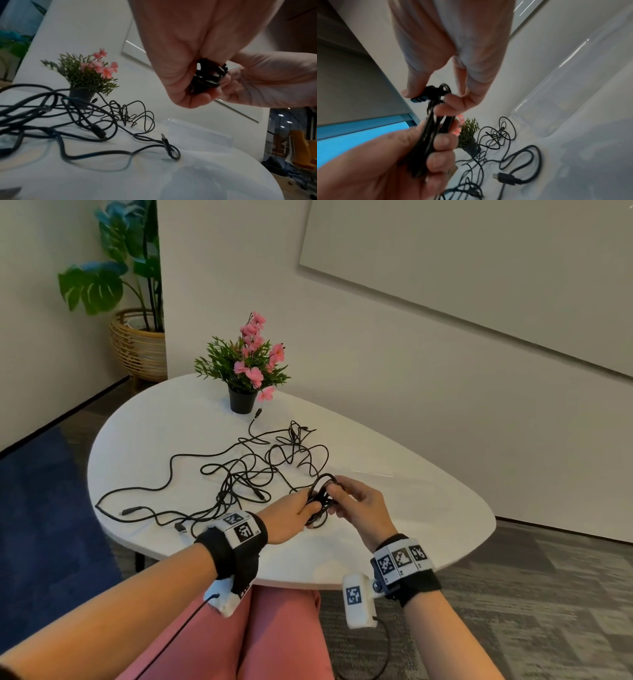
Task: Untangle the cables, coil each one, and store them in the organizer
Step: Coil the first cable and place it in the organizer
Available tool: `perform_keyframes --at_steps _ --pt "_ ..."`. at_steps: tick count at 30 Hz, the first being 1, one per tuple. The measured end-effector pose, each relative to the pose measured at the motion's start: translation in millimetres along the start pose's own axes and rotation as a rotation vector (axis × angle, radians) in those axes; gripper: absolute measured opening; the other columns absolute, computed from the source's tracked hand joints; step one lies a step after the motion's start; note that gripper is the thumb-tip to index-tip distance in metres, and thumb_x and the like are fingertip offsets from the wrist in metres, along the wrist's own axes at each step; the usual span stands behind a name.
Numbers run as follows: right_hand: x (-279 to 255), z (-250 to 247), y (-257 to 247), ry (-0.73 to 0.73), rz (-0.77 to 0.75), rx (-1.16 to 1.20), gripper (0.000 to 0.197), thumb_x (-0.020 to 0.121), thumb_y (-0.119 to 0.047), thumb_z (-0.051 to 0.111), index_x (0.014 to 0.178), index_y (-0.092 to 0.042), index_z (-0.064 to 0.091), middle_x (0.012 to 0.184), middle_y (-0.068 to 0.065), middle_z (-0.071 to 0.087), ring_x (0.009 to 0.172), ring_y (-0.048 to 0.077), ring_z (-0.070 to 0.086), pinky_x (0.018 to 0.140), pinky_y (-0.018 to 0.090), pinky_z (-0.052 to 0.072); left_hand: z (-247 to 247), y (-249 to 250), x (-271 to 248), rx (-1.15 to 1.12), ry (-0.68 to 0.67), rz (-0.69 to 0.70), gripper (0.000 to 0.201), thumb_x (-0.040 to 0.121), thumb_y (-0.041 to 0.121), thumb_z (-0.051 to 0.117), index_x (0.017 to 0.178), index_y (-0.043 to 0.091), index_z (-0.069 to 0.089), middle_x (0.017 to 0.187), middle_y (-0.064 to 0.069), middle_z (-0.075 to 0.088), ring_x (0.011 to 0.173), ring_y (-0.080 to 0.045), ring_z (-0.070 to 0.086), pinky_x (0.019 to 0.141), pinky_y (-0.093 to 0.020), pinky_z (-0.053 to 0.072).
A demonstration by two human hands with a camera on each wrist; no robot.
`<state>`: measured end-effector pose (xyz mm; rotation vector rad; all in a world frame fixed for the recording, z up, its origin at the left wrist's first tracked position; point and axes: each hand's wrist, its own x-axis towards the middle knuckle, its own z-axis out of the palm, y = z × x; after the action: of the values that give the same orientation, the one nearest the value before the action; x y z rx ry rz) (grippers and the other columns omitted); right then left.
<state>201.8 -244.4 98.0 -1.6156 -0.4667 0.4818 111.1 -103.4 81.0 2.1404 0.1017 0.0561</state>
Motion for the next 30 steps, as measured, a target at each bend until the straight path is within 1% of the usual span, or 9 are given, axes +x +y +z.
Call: perform_keyframes --at_steps 4,9,12,14,17,20,22,26,30 --pt "-2.4 -3.3 -16.4 0.067 -0.011 0.065 0.024 0.09 -0.012 0.059 0.114 -0.009 0.06 0.114 0.009 0.063 0.078 0.025 0.068 0.068 0.032 0.055 -9.0 -8.7 -3.0 -0.007 0.187 -0.092 0.022 0.1 0.026 0.036 0.112 0.01 0.044 0.083 -0.002 0.058 0.073 -0.016 0.06 0.067 -0.035 0.051" --pt "-13.5 14.7 -29.6 -0.035 -0.069 -0.319 0.046 0.085 -0.049 0.059 0.121 -0.022 0.054 0.117 -0.004 0.058 0.092 0.017 0.066 0.061 0.029 0.056 -13.1 -5.4 -5.1 0.117 0.294 -0.048 0.021 0.099 0.022 0.038 0.114 0.008 0.043 0.081 0.008 0.052 0.071 -0.007 0.052 0.061 -0.023 0.039" --pt "-7.6 32.5 -30.0 -0.08 -0.124 -0.506 0.037 0.088 -0.052 0.052 0.11 -0.023 0.053 0.097 -0.002 0.062 0.081 0.02 0.065 0.059 0.029 0.053 -10.6 4.2 -8.0 0.103 0.244 -0.015 0.019 0.098 0.018 0.04 0.114 0.009 0.042 0.095 0.001 0.058 0.084 -0.012 0.059 0.072 -0.028 0.05" --pt "1.9 34.9 -29.2 -0.047 -0.188 -0.571 0.029 0.093 -0.045 0.048 0.095 -0.018 0.057 0.08 -0.002 0.061 0.071 0.019 0.059 0.066 0.037 0.05 -11.8 6.1 -10.5 0.127 0.229 -0.002 0.018 0.098 0.021 0.042 0.111 0.009 0.04 0.086 0.002 0.054 0.071 -0.009 0.054 0.058 -0.02 0.042" --pt "9.3 33.2 -26.9 -0.091 -0.262 -0.51 0.022 0.095 -0.032 0.049 0.084 -0.017 0.06 0.067 -0.008 0.055 0.06 0.011 0.048 0.062 0.033 0.039 -20.8 7.4 -16.2 0.129 0.213 0.021 0.022 0.095 0.025 0.05 0.104 0.01 0.037 0.078 0.004 0.052 0.064 -0.007 0.049 0.053 -0.016 0.035" --pt "2.9 33.9 -28.6 -0.089 -0.312 -0.442 0.021 0.096 -0.025 0.048 0.088 -0.014 0.064 0.067 -0.008 0.057 0.059 0.005 0.048 0.06 0.026 0.038 -31.6 8.7 -19.2 -0.036 0.08 -0.015 0.026 0.093 0.031 0.052 0.105 0.013 0.036 0.09 -0.006 0.069 0.069 -0.011 0.062 0.064 -0.028 0.049" --pt "-1.1 34.9 -30.2 -0.086 -0.355 -0.452 0.02 0.096 -0.023 0.049 0.089 -0.014 0.066 0.072 -0.007 0.061 0.065 0.005 0.052 0.064 0.023 0.041 -35.6 11.2 -22.2 -0.15 -0.059 0.011 0.03 0.095 0.032 0.05 0.111 0.011 0.037 0.093 -0.005 0.072 0.066 -0.009 0.06 0.065 -0.024 0.048" --pt "-3.7 37.1 -30.6 -0.099 -0.376 -0.45 0.016 0.095 -0.019 0.052 0.09 -0.017 0.067 0.079 -0.007 0.065 0.076 0.007 0.058 0.073 0.022 0.045 -38.2 17.0 -29.4 -0.205 -0.213 0.073 0.025 0.099 0.035 0.039 0.091 0.013 0.049 0.073 0.012 0.06 0.055 -0.004 0.048 0.056 -0.019 0.037" --pt "-6.1 38.2 -30.8 -0.15 -0.384 -0.424 0.016 0.094 -0.017 0.053 0.09 -0.015 0.068 0.077 -0.009 0.065 0.073 0.002 0.056 0.071 0.018 0.044 -36.7 19.3 -33.7 -0.495 -0.276 -0.096 0.045 0.094 0.054 0.028 0.094 0.013 0.047 0.074 0.003 0.052 0.053 -0.005 0.046 0.056 -0.019 0.033"
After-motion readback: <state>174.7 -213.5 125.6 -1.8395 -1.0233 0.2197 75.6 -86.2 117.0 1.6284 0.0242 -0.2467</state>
